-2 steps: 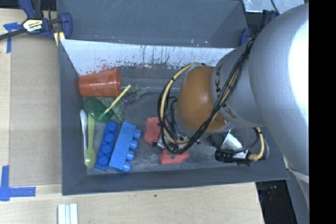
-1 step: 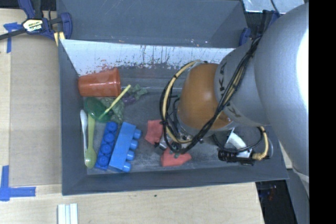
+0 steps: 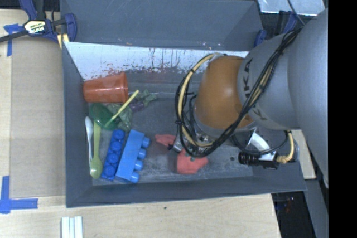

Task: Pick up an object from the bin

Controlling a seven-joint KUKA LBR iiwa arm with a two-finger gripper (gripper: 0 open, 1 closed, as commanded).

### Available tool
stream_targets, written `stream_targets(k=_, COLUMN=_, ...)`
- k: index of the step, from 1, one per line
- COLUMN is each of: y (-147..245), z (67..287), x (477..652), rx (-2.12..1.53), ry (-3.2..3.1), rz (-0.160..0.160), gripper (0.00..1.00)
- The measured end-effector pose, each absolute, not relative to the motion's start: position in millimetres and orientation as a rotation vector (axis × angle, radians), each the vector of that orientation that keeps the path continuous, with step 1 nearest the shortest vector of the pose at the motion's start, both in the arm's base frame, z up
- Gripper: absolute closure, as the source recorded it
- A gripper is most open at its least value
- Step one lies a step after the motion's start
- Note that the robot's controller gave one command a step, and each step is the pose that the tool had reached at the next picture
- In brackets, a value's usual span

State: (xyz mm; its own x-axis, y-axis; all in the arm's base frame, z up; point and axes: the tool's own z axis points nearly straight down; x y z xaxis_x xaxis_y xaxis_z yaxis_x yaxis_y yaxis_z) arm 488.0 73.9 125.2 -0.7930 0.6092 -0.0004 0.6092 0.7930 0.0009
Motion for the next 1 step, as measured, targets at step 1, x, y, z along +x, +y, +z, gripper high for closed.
stream_targets(k=1, y=73.6, z=170.6, x=488.0, rx=1.009, ry=2.975, rz=0.0, gripper=1.0)
